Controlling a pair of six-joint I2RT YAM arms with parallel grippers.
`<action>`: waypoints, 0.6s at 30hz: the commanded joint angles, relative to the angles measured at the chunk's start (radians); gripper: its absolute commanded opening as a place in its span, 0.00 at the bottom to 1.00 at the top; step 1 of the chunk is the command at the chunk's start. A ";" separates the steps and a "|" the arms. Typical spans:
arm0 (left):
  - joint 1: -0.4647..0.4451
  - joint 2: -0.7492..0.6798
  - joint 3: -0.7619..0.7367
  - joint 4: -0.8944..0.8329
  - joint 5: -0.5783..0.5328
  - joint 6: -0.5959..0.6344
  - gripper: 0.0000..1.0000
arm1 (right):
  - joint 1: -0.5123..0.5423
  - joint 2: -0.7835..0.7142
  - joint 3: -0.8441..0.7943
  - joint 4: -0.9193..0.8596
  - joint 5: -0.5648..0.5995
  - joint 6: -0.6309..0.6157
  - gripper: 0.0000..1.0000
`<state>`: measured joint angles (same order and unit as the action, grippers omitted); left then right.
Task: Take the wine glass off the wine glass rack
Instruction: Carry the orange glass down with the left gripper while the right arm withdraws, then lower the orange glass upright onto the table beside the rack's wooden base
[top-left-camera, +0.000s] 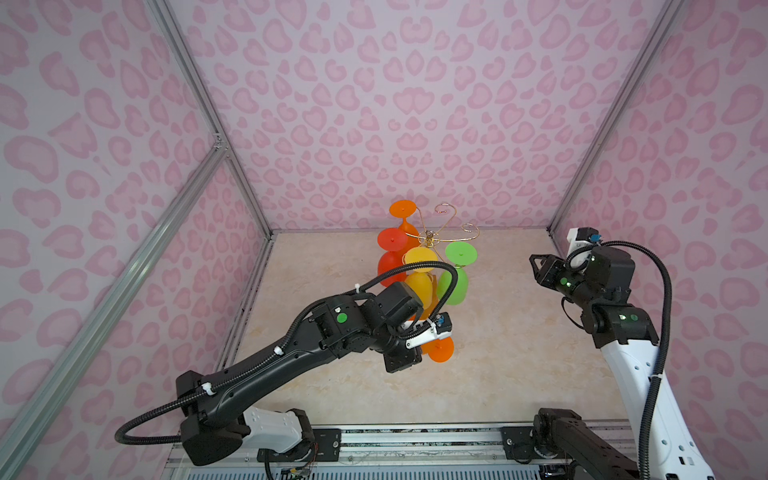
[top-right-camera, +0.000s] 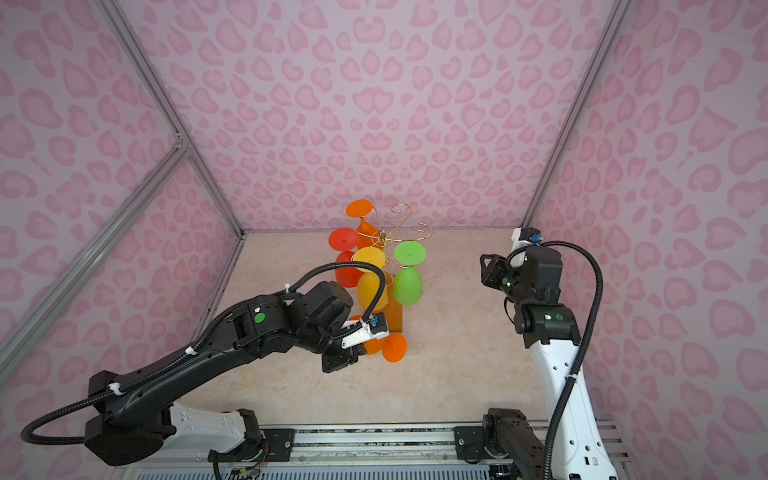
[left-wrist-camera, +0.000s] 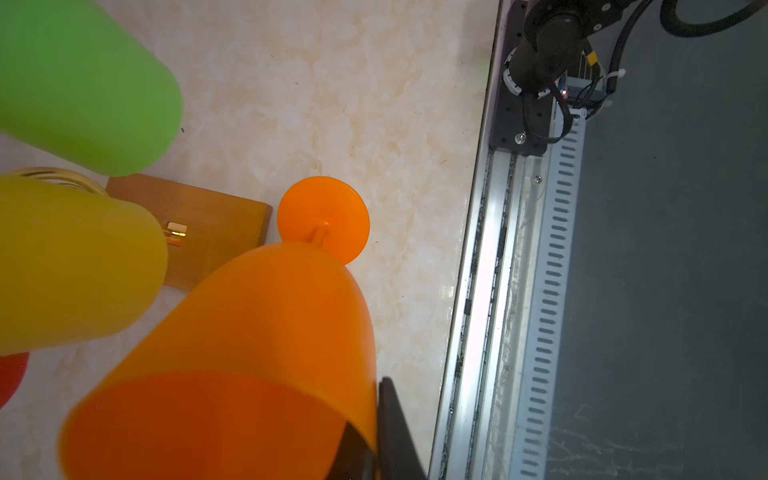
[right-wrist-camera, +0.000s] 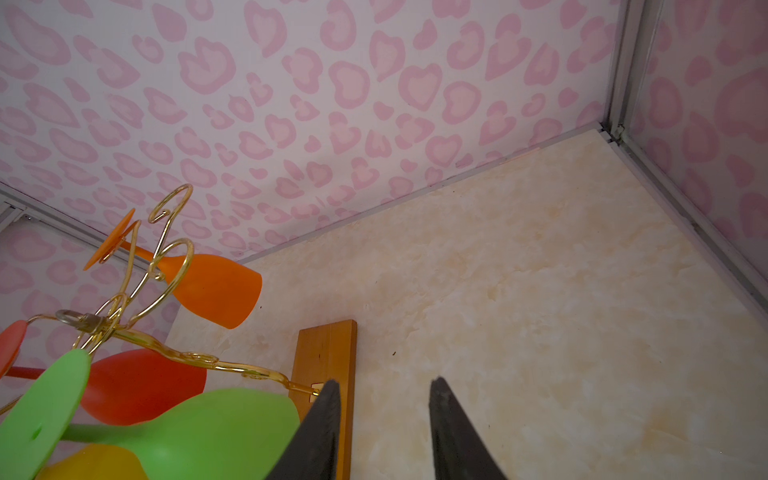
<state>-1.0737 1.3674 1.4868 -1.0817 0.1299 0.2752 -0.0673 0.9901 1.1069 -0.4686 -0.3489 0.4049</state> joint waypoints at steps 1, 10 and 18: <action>-0.009 0.065 0.022 -0.042 -0.080 -0.015 0.02 | -0.002 0.003 -0.017 0.023 -0.012 0.003 0.37; -0.030 0.301 0.089 -0.158 -0.145 -0.007 0.02 | -0.005 -0.003 -0.052 0.056 -0.015 0.029 0.36; -0.031 0.345 0.078 -0.146 -0.113 -0.010 0.02 | -0.015 -0.008 -0.066 0.053 -0.018 0.025 0.36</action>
<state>-1.1053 1.7008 1.5623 -1.2102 0.0029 0.2626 -0.0795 0.9825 1.0489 -0.4366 -0.3592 0.4343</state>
